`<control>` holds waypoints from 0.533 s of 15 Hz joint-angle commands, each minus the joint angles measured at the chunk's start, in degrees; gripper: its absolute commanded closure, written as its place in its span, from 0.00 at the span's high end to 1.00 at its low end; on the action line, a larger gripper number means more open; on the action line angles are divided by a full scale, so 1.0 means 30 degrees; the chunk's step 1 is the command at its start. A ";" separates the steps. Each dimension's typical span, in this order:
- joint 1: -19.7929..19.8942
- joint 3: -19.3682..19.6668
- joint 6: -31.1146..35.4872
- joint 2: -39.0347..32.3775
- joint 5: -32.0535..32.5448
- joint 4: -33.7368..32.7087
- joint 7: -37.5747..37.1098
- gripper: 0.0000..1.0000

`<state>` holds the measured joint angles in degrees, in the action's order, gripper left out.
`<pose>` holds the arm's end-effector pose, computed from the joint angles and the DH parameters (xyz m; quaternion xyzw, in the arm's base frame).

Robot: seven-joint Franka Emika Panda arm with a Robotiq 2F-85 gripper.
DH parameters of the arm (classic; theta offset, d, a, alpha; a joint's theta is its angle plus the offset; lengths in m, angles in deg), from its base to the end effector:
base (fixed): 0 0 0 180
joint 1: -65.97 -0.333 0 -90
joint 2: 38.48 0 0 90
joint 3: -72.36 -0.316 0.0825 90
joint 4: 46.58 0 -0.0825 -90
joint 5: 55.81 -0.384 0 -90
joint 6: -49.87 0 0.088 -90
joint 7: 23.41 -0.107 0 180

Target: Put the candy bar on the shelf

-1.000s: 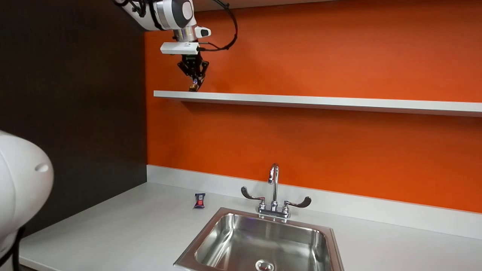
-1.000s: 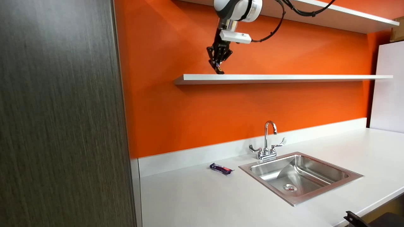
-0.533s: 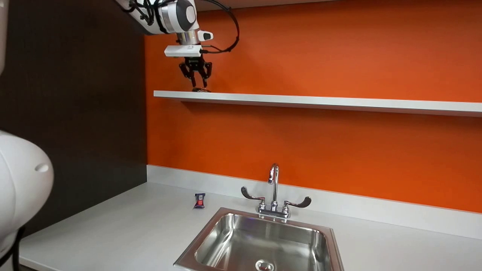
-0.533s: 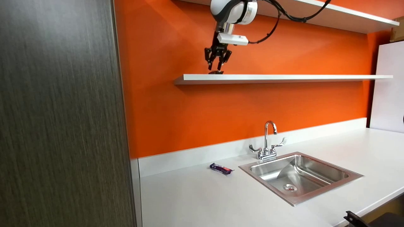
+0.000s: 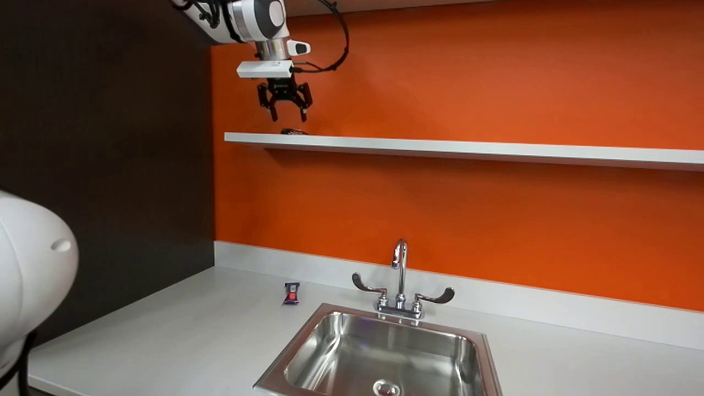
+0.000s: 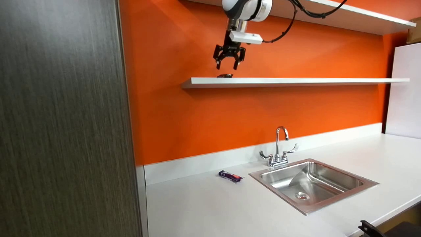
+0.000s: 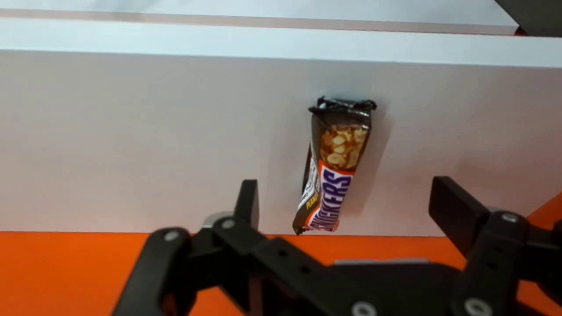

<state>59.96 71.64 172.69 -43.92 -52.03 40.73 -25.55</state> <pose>0.6254 0.0706 0.6553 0.9641 0.0485 0.2609 0.0107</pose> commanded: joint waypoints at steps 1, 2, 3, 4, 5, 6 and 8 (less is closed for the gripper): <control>0.0398 -0.0250 -0.0545 0.2887 -0.0206 0.3055 0.0234 1.00; 0.0423 -0.0256 -0.0722 0.3550 -0.0282 0.3768 0.0305 1.00; 0.0424 -0.0267 -0.1072 0.4331 -0.0321 0.4596 0.0385 1.00; 0.0415 -0.0272 -0.1481 0.5054 -0.0430 0.5334 0.0514 1.00; 0.0396 -0.0275 -0.1867 0.5832 -0.0499 0.6169 0.0623 1.00; 0.0364 -0.0293 -0.2257 0.6539 -0.0542 0.6919 0.0720 1.00; 0.0290 -0.0272 -0.2756 0.7831 -0.0783 0.8397 0.1037 1.00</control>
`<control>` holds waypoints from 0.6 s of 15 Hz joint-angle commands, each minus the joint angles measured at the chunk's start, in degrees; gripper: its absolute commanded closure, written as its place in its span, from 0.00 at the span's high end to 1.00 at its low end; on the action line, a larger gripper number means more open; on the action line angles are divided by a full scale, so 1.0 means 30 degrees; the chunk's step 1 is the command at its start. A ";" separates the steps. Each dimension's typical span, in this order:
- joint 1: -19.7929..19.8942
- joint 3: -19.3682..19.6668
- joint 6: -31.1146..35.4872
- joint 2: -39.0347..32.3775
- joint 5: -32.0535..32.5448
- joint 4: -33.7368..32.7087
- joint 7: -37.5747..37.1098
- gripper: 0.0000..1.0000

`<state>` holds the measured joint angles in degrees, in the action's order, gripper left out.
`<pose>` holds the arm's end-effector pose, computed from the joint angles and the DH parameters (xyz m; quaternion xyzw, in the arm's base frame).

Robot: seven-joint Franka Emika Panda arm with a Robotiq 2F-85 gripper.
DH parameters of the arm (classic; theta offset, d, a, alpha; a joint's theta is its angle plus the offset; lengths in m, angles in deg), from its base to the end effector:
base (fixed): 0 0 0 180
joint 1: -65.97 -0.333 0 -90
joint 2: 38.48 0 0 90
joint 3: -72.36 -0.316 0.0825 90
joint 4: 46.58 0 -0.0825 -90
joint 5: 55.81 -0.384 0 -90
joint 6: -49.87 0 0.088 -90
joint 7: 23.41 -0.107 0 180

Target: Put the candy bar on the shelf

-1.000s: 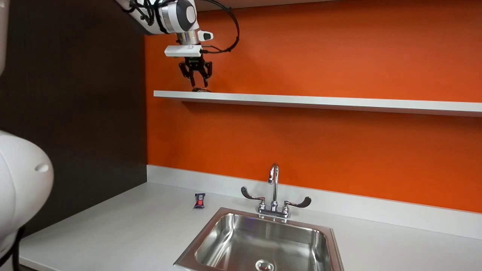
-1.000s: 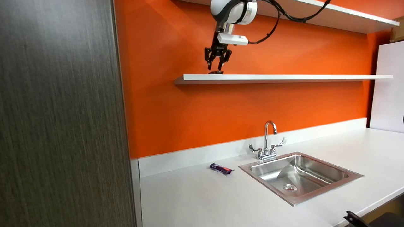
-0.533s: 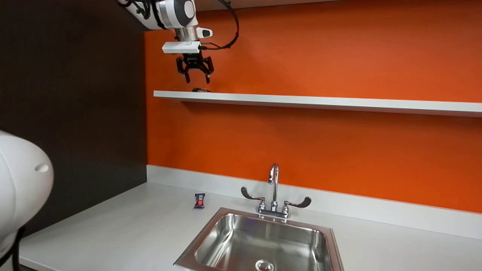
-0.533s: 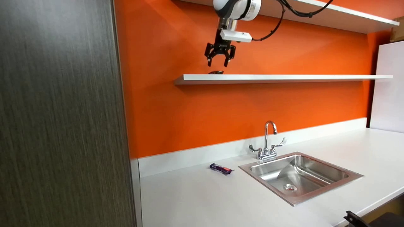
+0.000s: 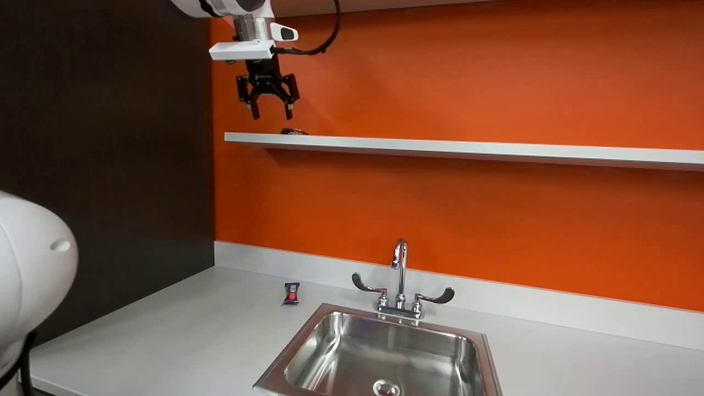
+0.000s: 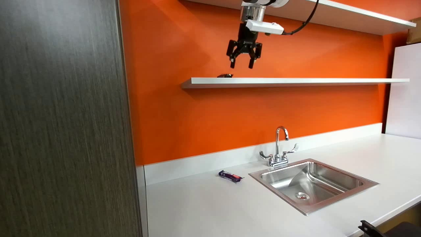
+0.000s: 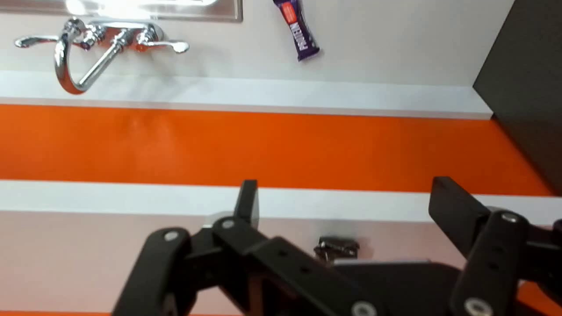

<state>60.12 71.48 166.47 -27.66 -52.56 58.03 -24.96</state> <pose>0.5295 0.0601 0.6514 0.9785 0.0519 0.1992 0.0145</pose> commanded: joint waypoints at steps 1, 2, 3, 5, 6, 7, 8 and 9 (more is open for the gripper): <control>0.0204 -0.0180 -0.0774 0.3089 -0.0765 0.3484 0.1011 1.00; 0.0154 -0.0124 -0.0819 0.3690 -0.1029 0.4249 0.1200 1.00; 0.0124 -0.0090 -0.0917 0.4269 -0.1217 0.5132 0.1344 1.00; 0.0069 -0.0014 -0.0699 0.5260 -0.1577 0.6927 0.1641 1.00; 0.0024 0.0057 -0.0265 0.5650 -0.1865 0.7920 0.1814 1.00; 0.0015 0.0080 0.0163 0.6025 -0.2045 0.8837 0.1888 1.00; 0.0009 0.0093 0.0662 0.6340 -0.2187 0.9812 0.1969 1.00; 0.0013 0.0079 0.0928 0.6577 -0.2274 1.0587 0.2009 1.00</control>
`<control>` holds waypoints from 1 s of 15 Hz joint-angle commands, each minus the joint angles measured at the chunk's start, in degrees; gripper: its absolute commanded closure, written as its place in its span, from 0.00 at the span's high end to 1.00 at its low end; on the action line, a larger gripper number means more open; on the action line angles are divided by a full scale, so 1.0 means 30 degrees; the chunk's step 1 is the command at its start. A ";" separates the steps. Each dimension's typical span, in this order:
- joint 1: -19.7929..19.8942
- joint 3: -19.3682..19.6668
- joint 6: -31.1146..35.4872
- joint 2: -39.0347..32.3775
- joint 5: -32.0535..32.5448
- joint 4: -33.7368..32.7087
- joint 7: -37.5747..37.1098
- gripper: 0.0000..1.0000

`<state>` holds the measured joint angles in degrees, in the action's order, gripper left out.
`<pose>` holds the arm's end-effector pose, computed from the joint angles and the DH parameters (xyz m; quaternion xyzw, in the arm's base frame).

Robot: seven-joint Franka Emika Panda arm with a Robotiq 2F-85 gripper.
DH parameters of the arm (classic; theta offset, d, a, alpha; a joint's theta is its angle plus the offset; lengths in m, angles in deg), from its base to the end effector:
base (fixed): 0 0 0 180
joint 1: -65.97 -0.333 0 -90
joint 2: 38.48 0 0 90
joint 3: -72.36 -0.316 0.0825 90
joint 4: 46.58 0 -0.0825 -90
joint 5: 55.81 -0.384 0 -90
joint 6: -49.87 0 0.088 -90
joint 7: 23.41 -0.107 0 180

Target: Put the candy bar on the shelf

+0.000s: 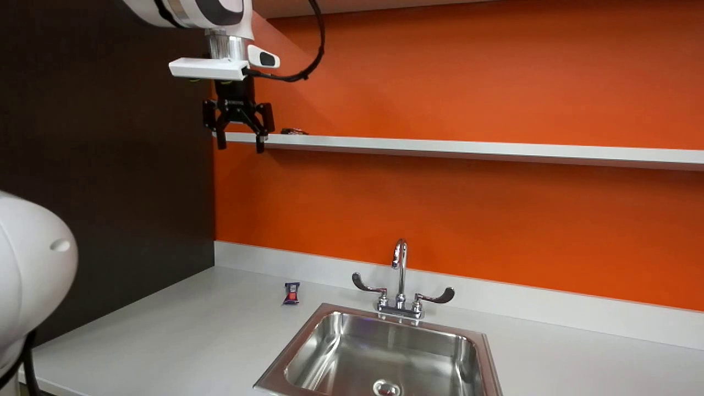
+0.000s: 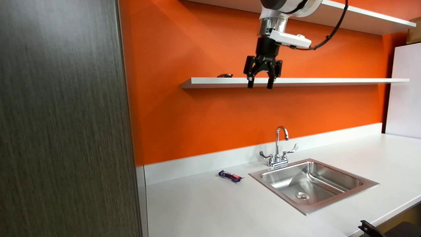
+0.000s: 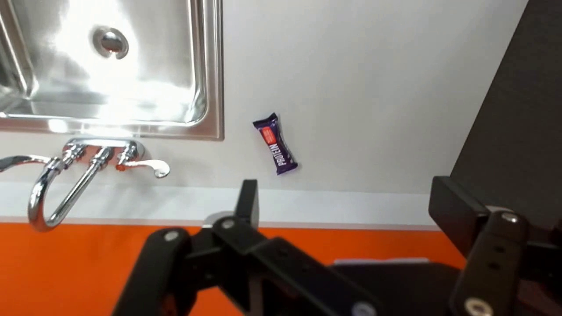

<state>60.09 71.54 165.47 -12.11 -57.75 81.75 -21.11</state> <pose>0.4338 0.0538 0.5707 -0.9902 -0.0721 -0.1182 0.0173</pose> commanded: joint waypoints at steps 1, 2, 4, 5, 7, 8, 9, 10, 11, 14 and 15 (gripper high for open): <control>0.0041 0.0007 0.1661 0.1581 -0.0525 0.3552 0.0738 1.00; 0.0090 -0.0048 0.2054 0.1732 -0.0397 0.4292 0.0704 1.00; 0.0094 -0.0034 0.2811 0.1926 -0.0352 0.5626 0.0719 1.00; 0.0084 0.0012 0.3259 0.2003 -0.0374 0.6229 0.0771 1.00; 0.0075 0.0138 0.4012 0.2115 -0.0445 0.7269 0.0874 1.00; 0.0106 0.0191 0.4265 0.2171 -0.0417 0.7715 0.0891 1.00; 0.0124 0.0287 0.4401 0.2281 -0.0401 0.8121 0.0990 1.00; 0.0102 0.0432 0.4475 0.2399 -0.0471 0.8490 0.1146 1.00; 0.0161 0.0101 0.3930 0.1423 -0.0296 0.7356 0.0497 1.00; 0.0179 0.0281 0.4112 0.1620 -0.0312 0.7928 0.0626 1.00; 0.0178 0.0286 0.4112 0.1683 -0.0312 0.7955 0.0635 1.00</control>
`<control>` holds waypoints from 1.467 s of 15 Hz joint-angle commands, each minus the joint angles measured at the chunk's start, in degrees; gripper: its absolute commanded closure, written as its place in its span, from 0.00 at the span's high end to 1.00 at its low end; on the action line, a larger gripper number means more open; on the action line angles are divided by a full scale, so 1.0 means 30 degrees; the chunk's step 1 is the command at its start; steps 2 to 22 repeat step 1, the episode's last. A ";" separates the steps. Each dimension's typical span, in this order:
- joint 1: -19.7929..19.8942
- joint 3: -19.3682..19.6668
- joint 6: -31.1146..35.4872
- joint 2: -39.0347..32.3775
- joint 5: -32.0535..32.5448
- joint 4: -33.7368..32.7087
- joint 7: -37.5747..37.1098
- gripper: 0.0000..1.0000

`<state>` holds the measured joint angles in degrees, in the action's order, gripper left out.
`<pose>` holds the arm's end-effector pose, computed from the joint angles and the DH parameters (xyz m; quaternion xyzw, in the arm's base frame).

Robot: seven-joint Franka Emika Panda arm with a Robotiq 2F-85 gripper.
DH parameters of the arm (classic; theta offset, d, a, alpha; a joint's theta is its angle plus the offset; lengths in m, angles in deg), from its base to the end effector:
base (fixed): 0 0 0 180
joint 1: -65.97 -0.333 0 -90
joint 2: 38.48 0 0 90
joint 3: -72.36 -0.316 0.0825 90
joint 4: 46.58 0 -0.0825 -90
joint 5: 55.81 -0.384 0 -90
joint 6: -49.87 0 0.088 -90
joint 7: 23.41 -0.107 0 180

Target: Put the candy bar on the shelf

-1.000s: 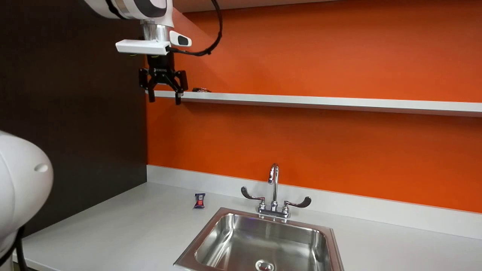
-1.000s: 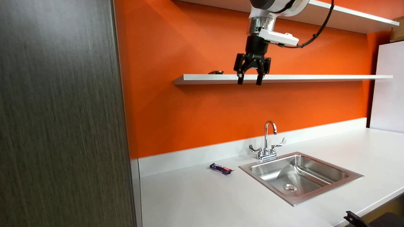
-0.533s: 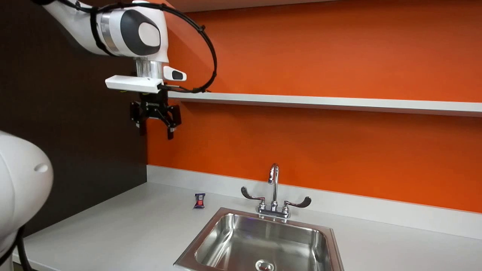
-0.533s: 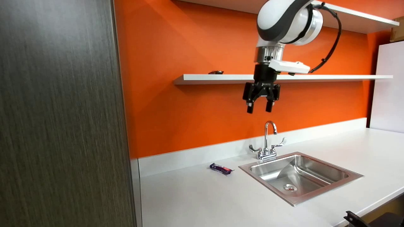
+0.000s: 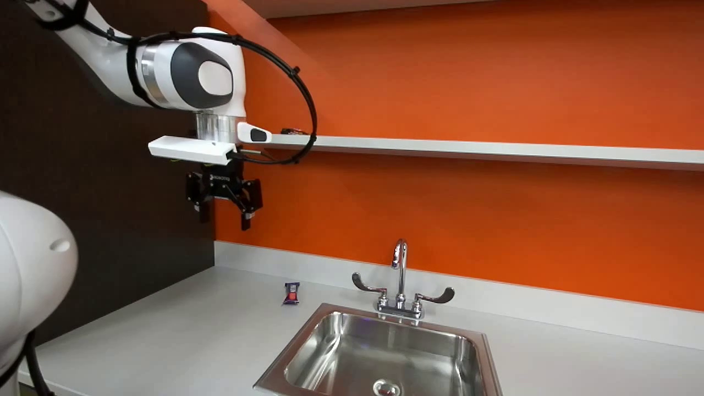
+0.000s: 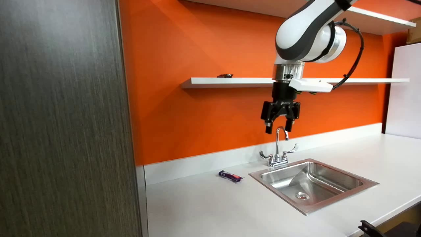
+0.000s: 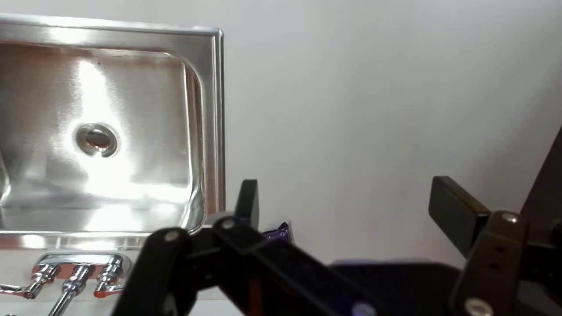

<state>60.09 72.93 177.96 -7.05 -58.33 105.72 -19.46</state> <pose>0.3766 0.0364 0.4244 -0.9954 -0.0687 -0.0626 0.0215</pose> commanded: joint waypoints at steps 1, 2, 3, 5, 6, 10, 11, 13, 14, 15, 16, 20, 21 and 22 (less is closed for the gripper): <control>0.0178 -0.0175 -0.0054 0.0050 -0.0116 -0.0020 0.0087 1.00; 0.0178 -0.0175 -0.0054 0.0050 -0.0116 -0.0020 0.0087 1.00; 0.0178 -0.0175 -0.0054 0.0050 -0.0116 -0.0020 0.0087 1.00; 0.0178 -0.0175 -0.0054 0.0050 -0.0116 -0.0020 0.0087 1.00; 0.0178 -0.0175 -0.0054 0.0050 -0.0116 -0.0020 0.0087 1.00; 0.0178 -0.0175 -0.0054 0.0050 -0.0116 -0.0020 0.0087 1.00; 0.0178 -0.0175 -0.0054 0.0050 -0.0116 -0.0020 0.0087 1.00; 0.0178 -0.0175 -0.0054 0.0050 -0.0116 -0.0020 0.0087 1.00; 0.0178 -0.0175 -0.0054 0.0050 -0.0116 -0.0020 0.0087 1.00; 0.0178 -0.0175 -0.0054 0.0050 -0.0116 -0.0020 0.0087 1.00; 0.0178 -0.0175 -0.0054 0.0050 -0.0116 -0.0020 0.0087 1.00; 0.0178 -0.0175 -0.0054 0.0050 -0.0116 -0.0020 0.0087 1.00; 0.0178 -0.0175 -0.0054 0.0050 -0.0116 -0.0020 0.0087 1.00; 0.0178 -0.0175 -0.0054 0.0050 -0.0116 -0.0020 0.0087 1.00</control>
